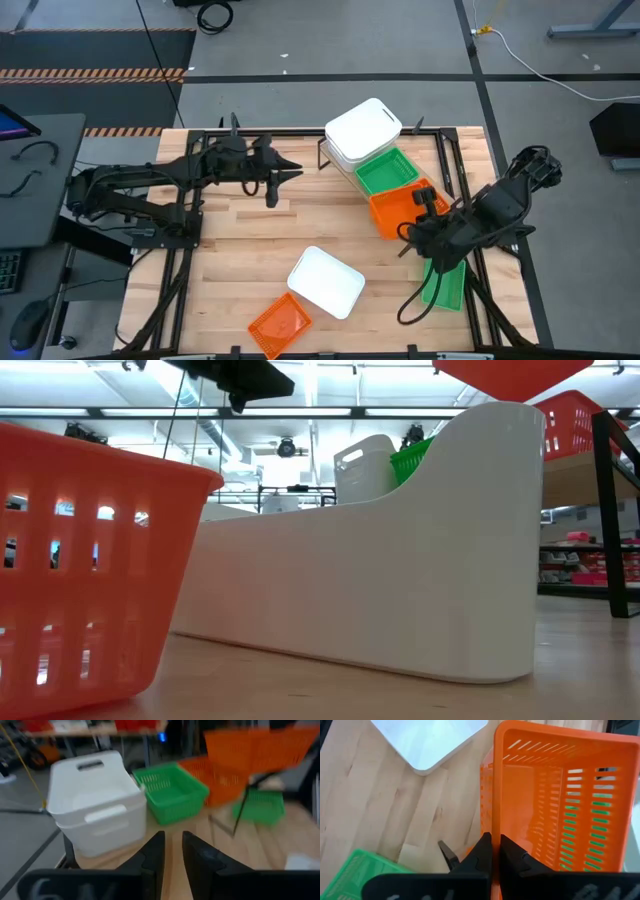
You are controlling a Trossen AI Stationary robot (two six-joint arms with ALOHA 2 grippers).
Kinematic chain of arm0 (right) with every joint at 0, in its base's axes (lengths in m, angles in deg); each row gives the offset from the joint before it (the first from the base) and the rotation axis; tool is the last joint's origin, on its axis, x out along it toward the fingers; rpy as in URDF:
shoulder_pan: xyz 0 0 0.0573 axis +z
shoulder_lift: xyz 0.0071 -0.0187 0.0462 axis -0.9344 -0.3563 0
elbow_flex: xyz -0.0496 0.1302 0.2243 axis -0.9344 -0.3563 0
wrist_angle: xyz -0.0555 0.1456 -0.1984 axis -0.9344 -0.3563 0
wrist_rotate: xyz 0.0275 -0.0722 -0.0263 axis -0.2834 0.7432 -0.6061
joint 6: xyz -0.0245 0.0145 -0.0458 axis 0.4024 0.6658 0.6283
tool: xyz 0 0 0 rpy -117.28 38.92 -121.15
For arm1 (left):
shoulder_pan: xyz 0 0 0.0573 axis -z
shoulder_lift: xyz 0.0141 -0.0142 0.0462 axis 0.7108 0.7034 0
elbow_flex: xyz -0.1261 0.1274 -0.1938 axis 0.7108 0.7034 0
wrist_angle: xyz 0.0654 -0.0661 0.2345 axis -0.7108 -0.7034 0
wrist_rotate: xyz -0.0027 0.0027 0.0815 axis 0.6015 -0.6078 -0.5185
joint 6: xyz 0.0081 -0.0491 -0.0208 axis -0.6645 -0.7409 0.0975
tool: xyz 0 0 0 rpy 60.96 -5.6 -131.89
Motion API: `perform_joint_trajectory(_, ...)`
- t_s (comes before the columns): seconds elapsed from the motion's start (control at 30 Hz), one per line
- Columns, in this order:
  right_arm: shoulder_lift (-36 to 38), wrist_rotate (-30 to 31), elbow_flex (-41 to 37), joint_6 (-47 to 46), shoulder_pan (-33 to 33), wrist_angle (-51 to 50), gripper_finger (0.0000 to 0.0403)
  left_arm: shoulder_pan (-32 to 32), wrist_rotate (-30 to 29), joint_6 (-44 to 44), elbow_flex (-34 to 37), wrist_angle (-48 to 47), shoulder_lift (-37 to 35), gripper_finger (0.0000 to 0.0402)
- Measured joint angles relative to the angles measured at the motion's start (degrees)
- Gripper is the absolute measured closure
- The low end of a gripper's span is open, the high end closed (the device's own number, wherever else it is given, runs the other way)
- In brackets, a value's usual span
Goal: Stack baskets on shelf by color
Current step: Stack the top orange bin on top of the orange bin on the shelf
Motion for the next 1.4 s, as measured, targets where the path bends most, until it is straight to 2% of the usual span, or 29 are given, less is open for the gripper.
perform_joint_trajectory(0.13, 2.09, -1.66, 0.0, 0.06, -2.51, -0.12, 0.0391, -0.28, 0.24, -2.01, 5.77, 9.78, -1.85, 0.0339)
perform_joint_trajectory(0.4, 7.51, -5.83, -0.69, 2.7, -5.82, 0.06, 0.0391, 0.17, 0.58, -3.55, 8.64, 9.43, -2.72, 0.0345)
perform_joint_trajectory(0.57, 11.31, -9.22, -7.06, 4.56, -5.75, -0.18, 0.0391, 1.17, 0.97, -3.55, 10.49, 11.5, -2.68, 0.0343)
perform_joint_trajectory(1.03, 16.53, -7.94, -17.8, 5.37, -5.59, -0.13, 0.039, 1.08, 0.81, -4.62, 10.46, 12.8, -3.01, 0.0356)
perform_joint_trajectory(1.4, 14.49, -5.31, -21.94, 8.3, -2.76, -0.1, 0.039, 1.77, 1.3, -5.33, 10.46, 12.81, -3.01, 0.0357)
